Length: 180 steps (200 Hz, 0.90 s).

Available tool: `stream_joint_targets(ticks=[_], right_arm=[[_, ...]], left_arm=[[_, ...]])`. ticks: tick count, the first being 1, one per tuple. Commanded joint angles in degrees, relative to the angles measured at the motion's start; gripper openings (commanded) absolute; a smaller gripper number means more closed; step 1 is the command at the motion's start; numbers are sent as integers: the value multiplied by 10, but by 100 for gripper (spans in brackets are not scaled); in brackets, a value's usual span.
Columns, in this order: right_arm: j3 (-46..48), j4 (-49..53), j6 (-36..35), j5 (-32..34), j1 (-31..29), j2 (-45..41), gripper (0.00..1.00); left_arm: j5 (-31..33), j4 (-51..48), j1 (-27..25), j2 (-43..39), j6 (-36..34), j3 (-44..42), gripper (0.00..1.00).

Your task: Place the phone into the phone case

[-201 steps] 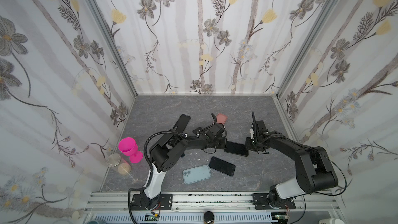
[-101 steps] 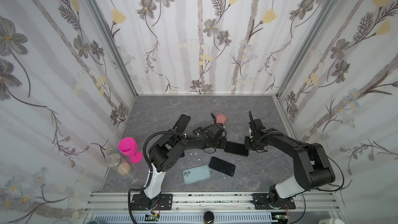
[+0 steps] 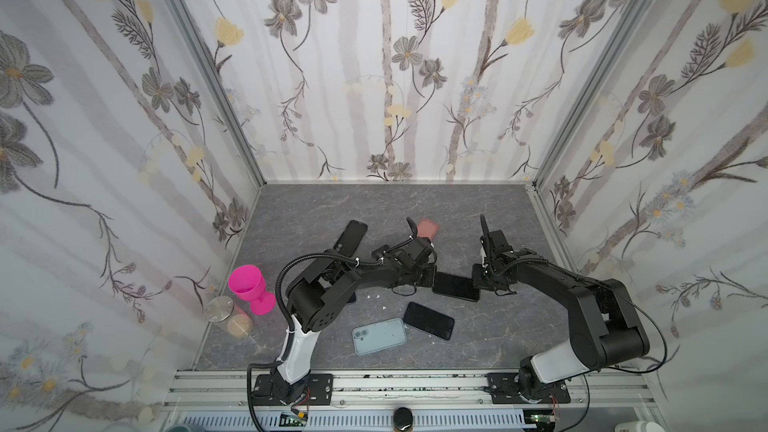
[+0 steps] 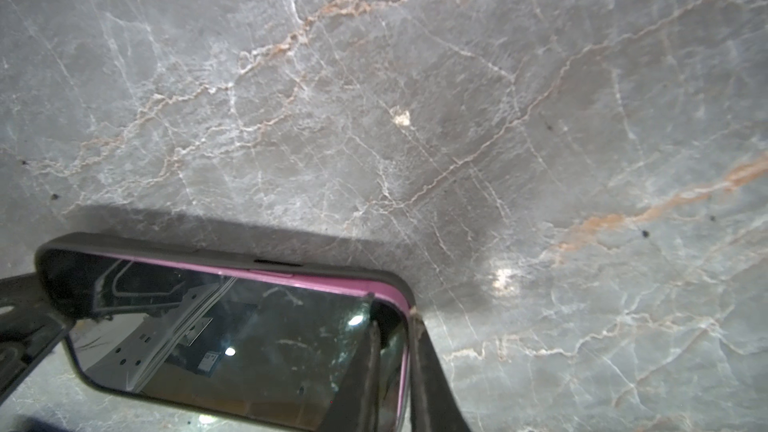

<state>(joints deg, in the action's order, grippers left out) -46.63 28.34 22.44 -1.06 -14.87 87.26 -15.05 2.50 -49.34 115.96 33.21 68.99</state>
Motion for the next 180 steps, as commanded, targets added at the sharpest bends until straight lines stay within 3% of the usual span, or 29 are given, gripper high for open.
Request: stream_joint_targets(ticks=[1,102,180], right_arm=[[-6,35,1,30,0,-6,15],[10,12,-5,4,1,35,7],[25,2,-10,-17,1,75,7]], left_arm=[[2,3,1,-5,3,1,19],[0,3,0,-6,4,-3,19],[0,4,0,-3,5,-3,19]])
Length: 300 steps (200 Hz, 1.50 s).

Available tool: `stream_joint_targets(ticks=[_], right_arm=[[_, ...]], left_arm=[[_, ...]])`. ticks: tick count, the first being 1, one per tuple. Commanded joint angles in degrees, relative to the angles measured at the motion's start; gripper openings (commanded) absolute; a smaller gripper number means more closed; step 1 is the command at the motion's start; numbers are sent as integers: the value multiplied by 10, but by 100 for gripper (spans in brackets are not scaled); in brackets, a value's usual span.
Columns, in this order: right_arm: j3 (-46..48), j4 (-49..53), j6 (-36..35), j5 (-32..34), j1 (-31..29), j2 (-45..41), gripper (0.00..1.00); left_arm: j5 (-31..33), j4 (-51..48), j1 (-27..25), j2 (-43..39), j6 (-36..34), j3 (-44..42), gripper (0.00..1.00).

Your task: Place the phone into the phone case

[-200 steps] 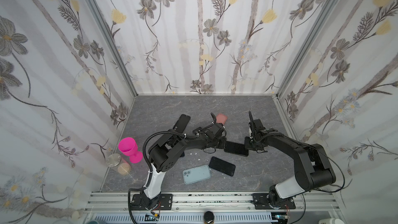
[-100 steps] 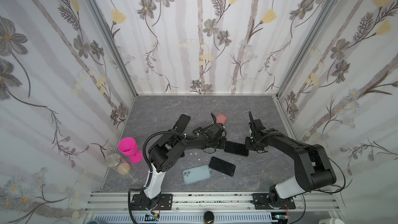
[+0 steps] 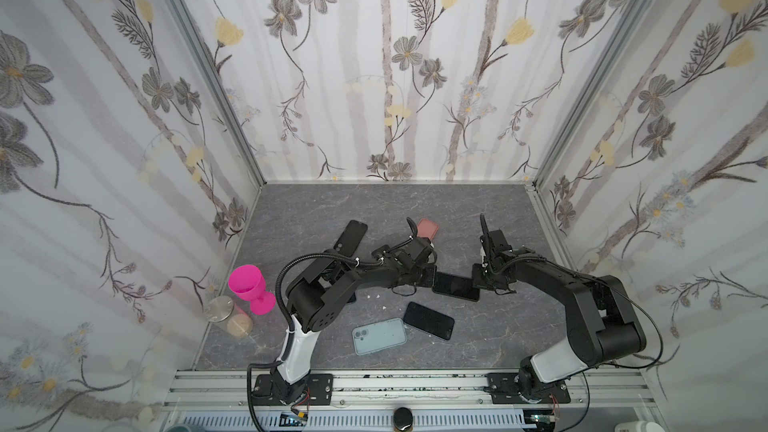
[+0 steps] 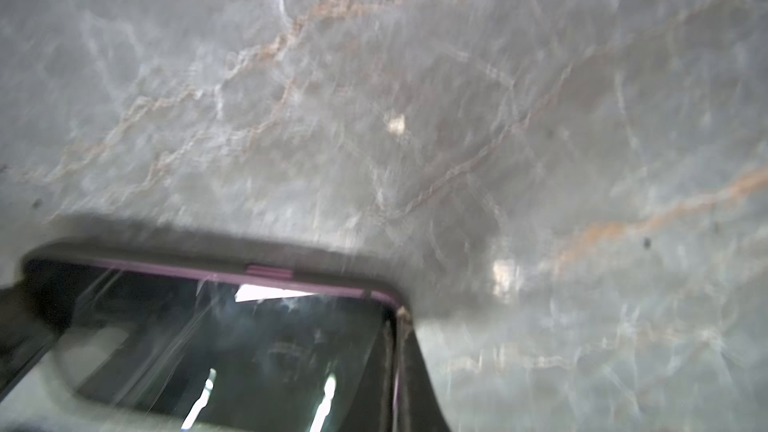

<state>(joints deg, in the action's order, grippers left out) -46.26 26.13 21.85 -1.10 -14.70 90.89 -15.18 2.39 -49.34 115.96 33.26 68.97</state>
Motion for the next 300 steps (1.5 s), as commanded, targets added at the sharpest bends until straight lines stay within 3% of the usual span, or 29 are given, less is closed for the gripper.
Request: stream_joint_targets(ticks=[1,43,82,106,141,172,192,202,213,225,243,270,300], right_arm=[[22,24,-4,-17,-1,39,7],[18,25,-1,-28,-1,37,8],[-14,57,2,-16,-3,-27,9],[-42,76,-13,-6,-8,-61,17],[-71,56,-62,-14,-18,-119,37],[-52,-34,-121,-57,-37,-218,53],[-25,-86,-191,-70,-55,-287,73],[-8,-103,-249,-119,-58,-318,79],[12,-119,-306,-168,-63,-347,99],[21,-114,-360,-191,-69,-367,100],[6,-70,-413,-185,-76,-365,100],[-37,26,-466,-152,-80,-303,100],[-58,79,-482,-85,-97,-226,100]], left_arm=[[1,5,0,-3,4,-2,19],[2,4,1,-4,4,-2,19],[3,4,1,-8,4,4,19],[4,-1,0,-12,-2,18,19],[21,-21,4,-43,-29,48,19],[68,-47,15,-115,-85,69,19],[97,-57,24,-176,-129,61,22],[104,-65,27,-208,-154,56,24],[117,-75,30,-243,-184,56,25],[135,-83,32,-283,-217,38,27],[161,-83,33,-342,-270,14,32],[211,-64,34,-435,-335,-45,65],[188,-60,35,-526,-453,-126,92]])
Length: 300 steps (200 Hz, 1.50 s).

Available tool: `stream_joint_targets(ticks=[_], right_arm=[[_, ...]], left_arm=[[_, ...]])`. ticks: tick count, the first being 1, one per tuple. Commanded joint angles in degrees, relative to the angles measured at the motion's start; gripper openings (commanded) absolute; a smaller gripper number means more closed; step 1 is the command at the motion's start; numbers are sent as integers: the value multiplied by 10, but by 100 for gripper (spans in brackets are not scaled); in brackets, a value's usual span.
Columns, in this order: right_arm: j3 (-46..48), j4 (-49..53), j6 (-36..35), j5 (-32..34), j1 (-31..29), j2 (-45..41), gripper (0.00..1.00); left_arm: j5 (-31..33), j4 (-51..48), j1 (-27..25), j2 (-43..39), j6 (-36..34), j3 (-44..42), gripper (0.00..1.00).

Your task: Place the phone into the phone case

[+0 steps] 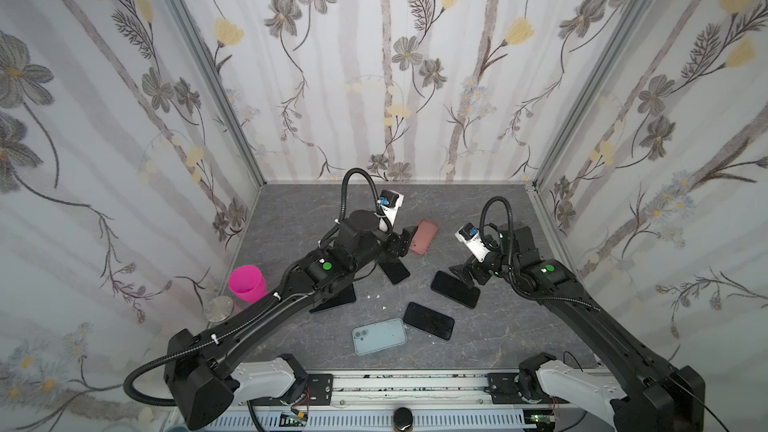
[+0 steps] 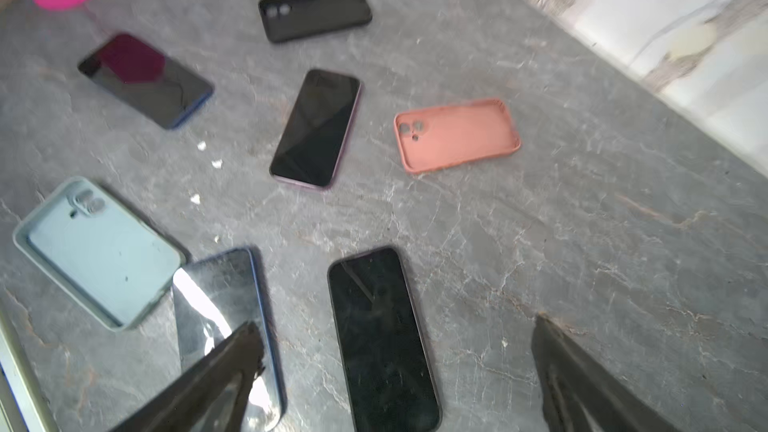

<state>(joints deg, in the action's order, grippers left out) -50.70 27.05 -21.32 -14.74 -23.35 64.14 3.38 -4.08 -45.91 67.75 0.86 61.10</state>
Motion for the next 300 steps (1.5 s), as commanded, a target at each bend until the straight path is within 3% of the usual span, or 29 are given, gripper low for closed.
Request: stream_joint_targets(ticks=[1,15,55,101,199,266,300], right_arm=[[-14,70,-50,51,-10,41,100],[-20,78,-51,57,-13,68,100],[-11,63,-41,71,-21,129,100],[2,40,-7,73,-22,192,100],[26,18,-7,101,-22,256,99],[7,-2,43,133,-14,302,85],[-18,-3,80,137,27,327,75]], left_arm=[[1,5,0,-46,-131,-49,93],[-18,4,1,-77,-178,-93,100],[-85,1,0,-128,-246,-175,100],[-128,-29,-1,-131,-259,-184,100],[-121,-40,-2,-129,-268,-190,100],[-111,-39,-2,-128,-268,-191,100],[-97,-42,-2,-122,-258,-187,100]])
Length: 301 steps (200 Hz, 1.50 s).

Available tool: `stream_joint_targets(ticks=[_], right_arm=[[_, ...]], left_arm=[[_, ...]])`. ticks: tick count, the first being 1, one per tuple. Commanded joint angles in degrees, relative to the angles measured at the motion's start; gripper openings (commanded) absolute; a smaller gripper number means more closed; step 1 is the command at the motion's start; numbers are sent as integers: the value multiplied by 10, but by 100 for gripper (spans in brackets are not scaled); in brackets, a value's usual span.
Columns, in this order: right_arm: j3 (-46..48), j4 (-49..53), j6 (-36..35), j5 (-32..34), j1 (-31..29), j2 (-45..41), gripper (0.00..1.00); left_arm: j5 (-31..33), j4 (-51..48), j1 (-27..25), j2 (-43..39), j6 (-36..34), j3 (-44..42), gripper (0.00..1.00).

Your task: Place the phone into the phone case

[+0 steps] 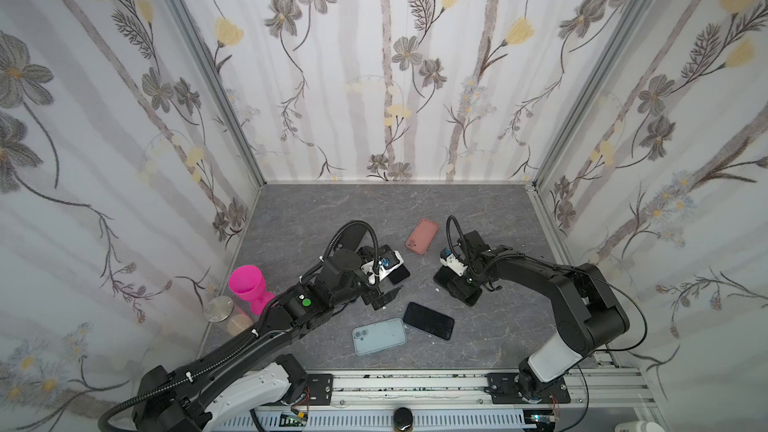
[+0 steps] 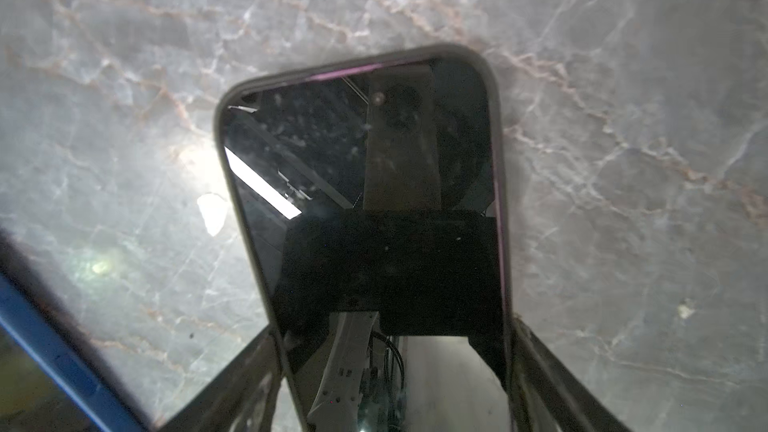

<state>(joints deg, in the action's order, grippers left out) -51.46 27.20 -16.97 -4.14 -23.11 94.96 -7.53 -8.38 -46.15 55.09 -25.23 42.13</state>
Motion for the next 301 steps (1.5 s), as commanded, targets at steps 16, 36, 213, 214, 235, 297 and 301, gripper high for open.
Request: stream_joint_targets(ticks=[16,36,213,214,235,297,301], right_arm=[[-22,-5,48,32,45,26,74],[-41,-12,57,35,76,39,73],[-535,105,189,41,222,392,71],[-535,105,189,41,222,392,72],[-531,104,193,35,220,382,80],[-500,84,185,38,214,333,89],[-498,82,185,39,214,330,89]], left_arm=[[16,-2,0,11,8,7,100],[26,-1,0,17,14,12,100],[64,7,18,37,38,19,100],[64,7,19,37,38,20,100],[62,8,23,35,46,24,100],[70,15,29,14,46,19,100],[70,15,31,14,46,20,100]])
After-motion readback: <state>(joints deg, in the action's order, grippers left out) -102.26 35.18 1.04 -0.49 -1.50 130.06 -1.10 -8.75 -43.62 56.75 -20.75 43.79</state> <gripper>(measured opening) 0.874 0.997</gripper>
